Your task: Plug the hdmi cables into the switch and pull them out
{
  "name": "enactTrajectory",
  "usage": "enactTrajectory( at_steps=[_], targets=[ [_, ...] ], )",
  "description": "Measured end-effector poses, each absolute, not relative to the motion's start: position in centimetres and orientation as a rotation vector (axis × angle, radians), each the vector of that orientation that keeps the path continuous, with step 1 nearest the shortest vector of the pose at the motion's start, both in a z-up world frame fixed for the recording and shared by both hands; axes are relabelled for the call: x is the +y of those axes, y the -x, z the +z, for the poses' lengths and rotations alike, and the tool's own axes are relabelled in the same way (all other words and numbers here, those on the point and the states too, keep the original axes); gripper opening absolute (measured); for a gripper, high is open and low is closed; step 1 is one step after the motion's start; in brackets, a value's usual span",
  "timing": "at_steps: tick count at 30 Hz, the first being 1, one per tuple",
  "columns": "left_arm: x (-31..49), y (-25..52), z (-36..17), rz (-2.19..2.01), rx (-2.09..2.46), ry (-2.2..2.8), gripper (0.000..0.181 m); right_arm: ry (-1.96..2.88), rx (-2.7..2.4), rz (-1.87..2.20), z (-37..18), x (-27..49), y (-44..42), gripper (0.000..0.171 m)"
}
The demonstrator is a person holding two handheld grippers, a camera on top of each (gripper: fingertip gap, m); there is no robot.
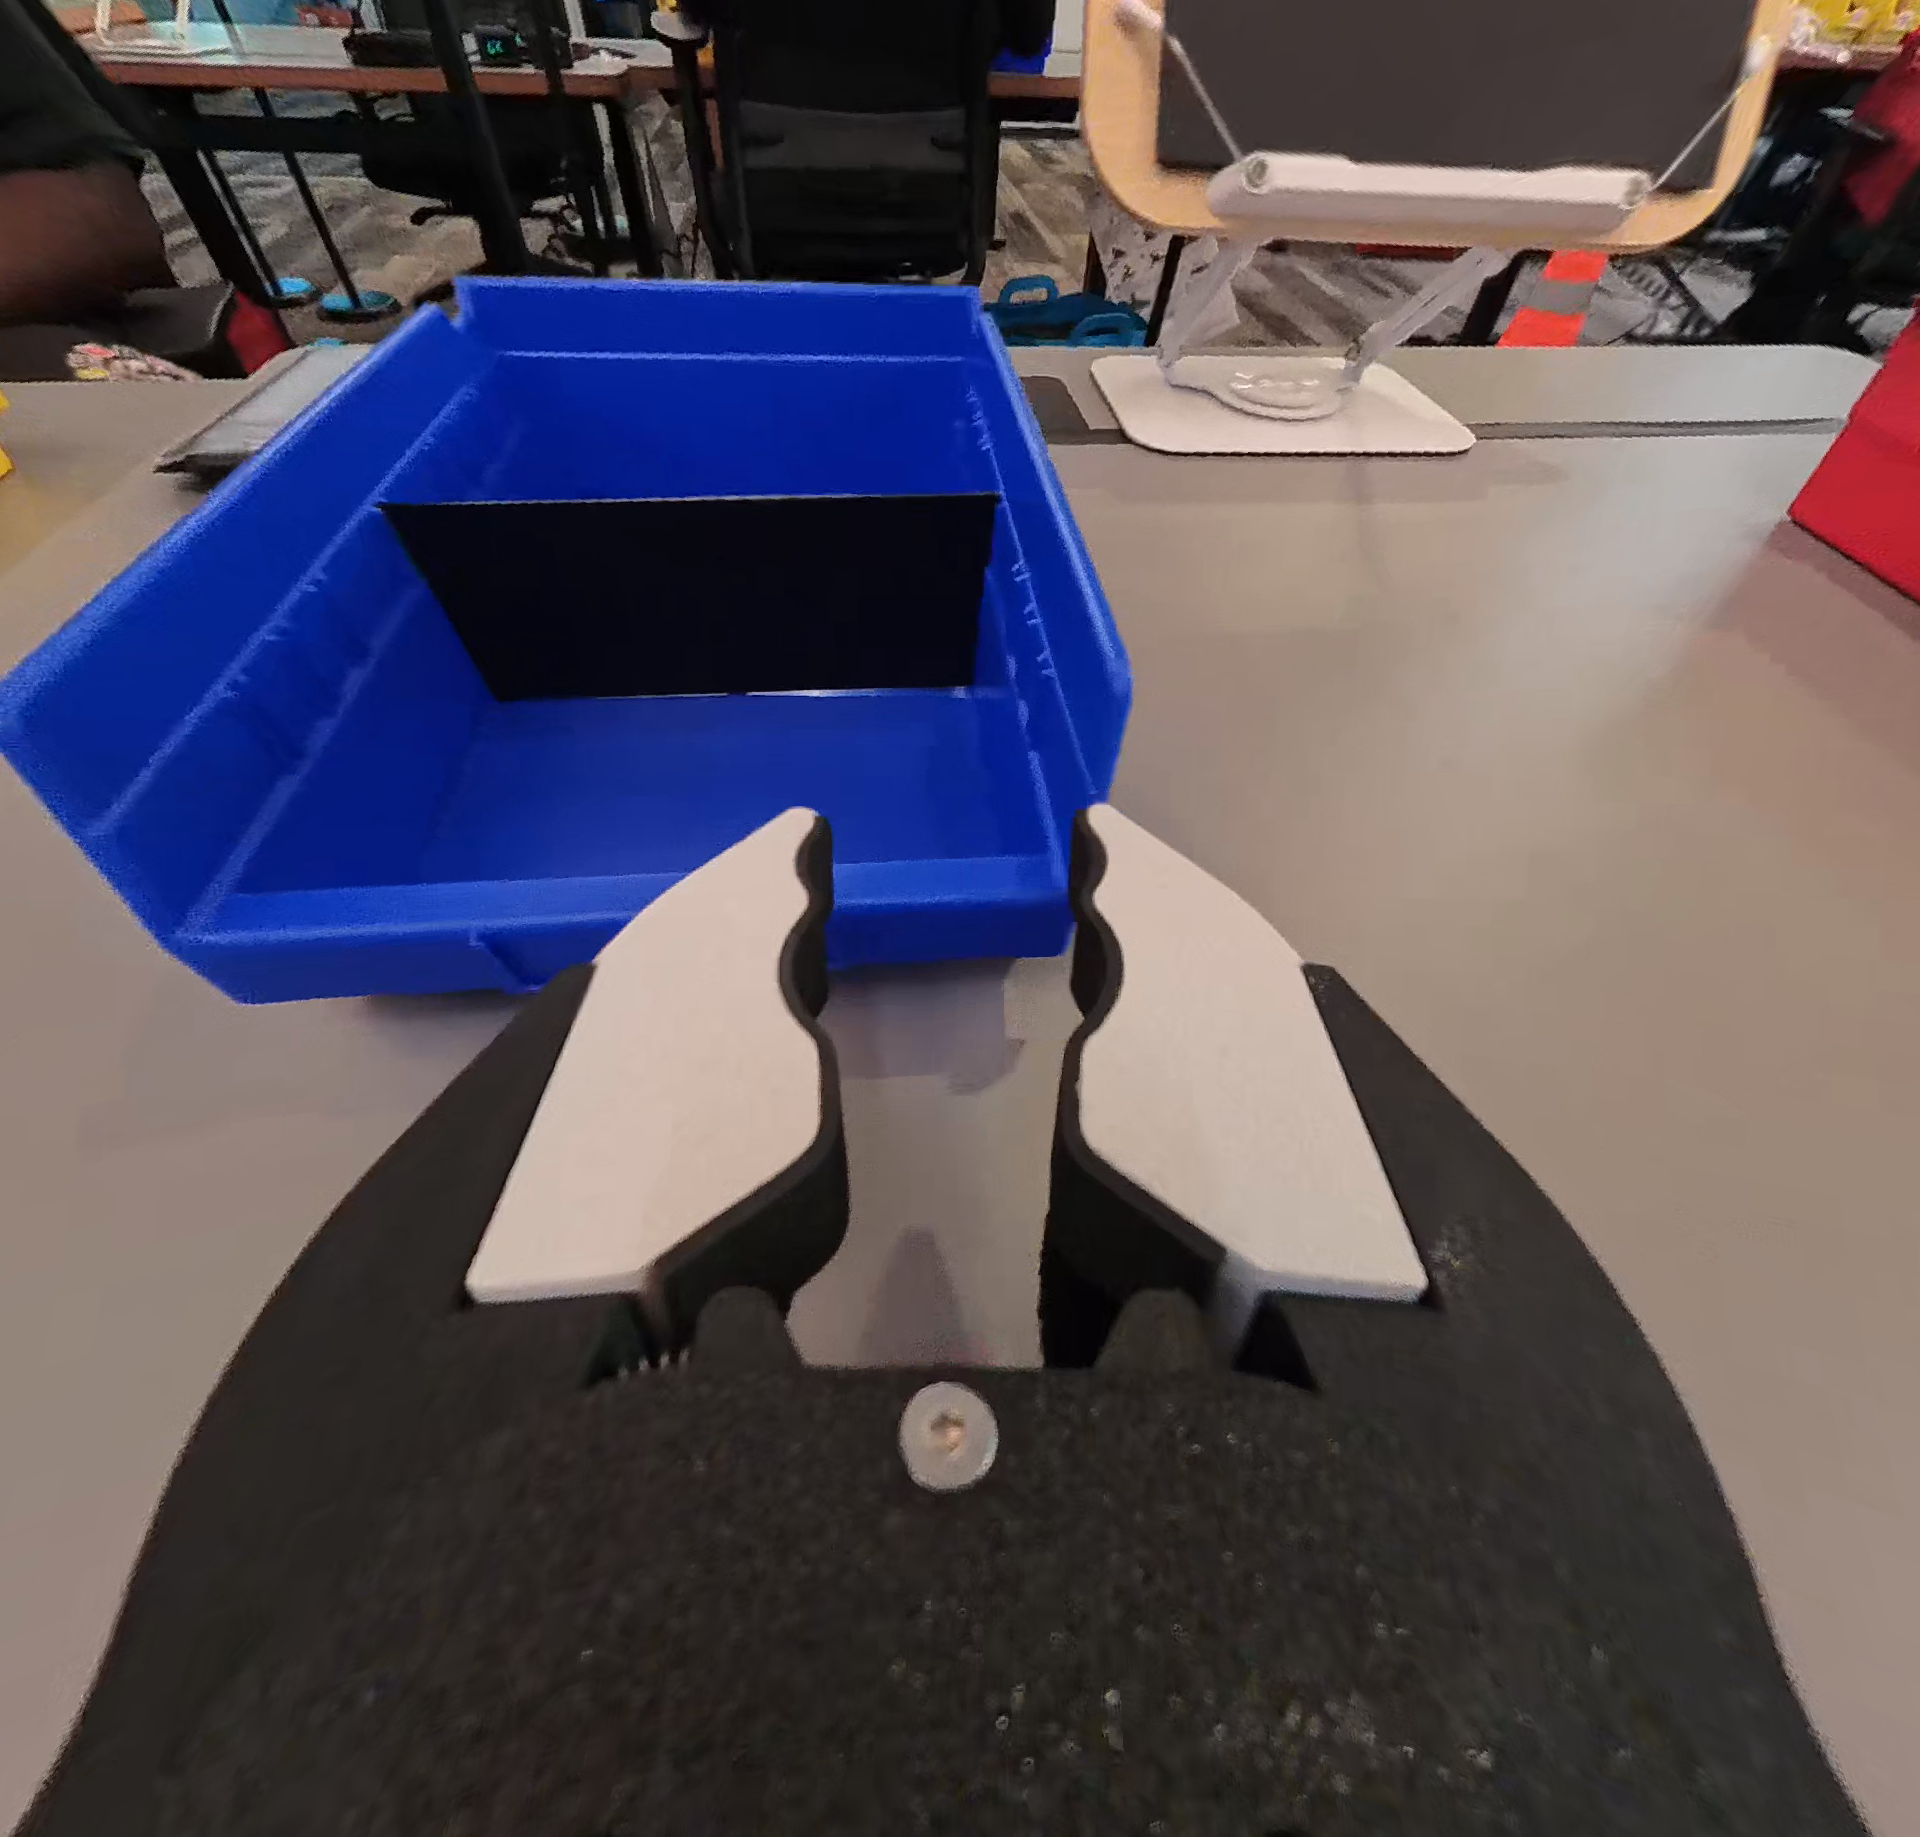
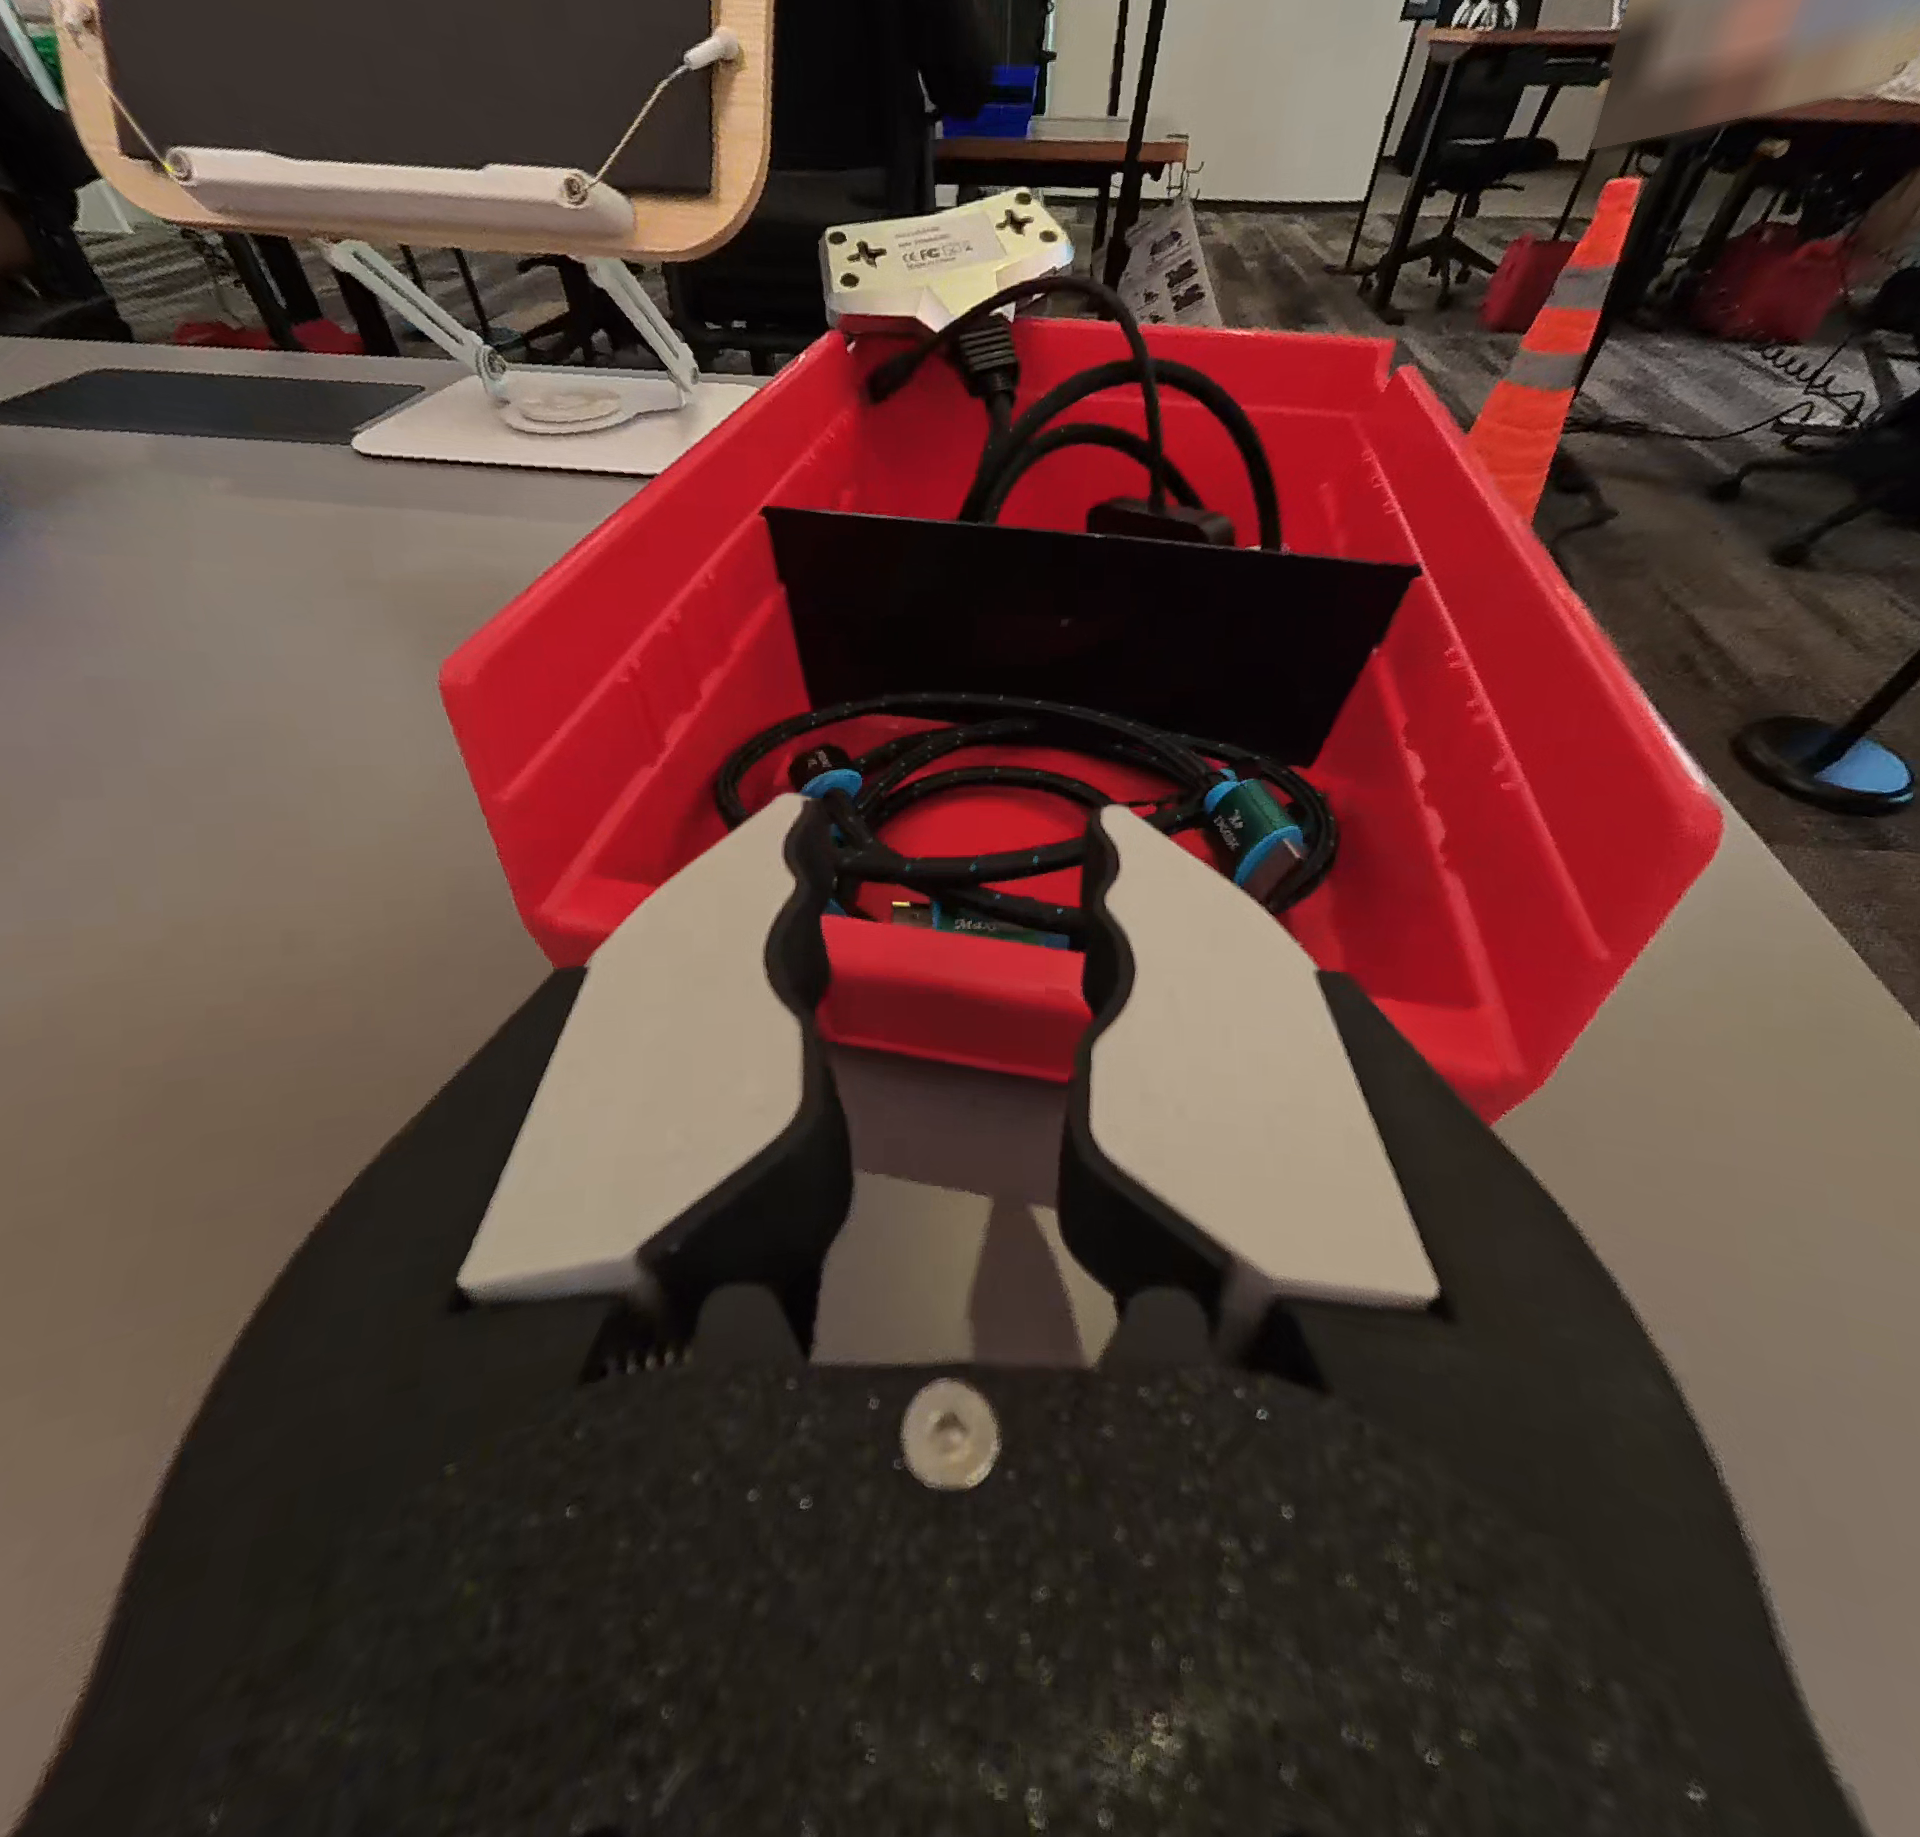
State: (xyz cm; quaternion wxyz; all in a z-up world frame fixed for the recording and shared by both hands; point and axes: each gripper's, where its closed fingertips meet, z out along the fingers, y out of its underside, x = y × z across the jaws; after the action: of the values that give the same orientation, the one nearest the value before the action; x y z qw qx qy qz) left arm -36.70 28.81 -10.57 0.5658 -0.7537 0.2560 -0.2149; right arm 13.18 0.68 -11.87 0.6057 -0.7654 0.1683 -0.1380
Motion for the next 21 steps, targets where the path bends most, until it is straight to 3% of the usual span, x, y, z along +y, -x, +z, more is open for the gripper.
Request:
enactTrajectory(
  at_steps=[15, 21],
  targets=[
    [26.1, 33.2, -11.2, -0.524, 0.823, 1.747, 0.042, 1.805, 0.31, -0.302, -11.7, -1.0, -11.5, 0.049],
    [25.4, 32.5, -11.3, -0.544, 0.854, 1.734, 0.041, 1.903, 0.177, -0.11, -12.6, 4.5, -7.7, 0.085]
  ],
)
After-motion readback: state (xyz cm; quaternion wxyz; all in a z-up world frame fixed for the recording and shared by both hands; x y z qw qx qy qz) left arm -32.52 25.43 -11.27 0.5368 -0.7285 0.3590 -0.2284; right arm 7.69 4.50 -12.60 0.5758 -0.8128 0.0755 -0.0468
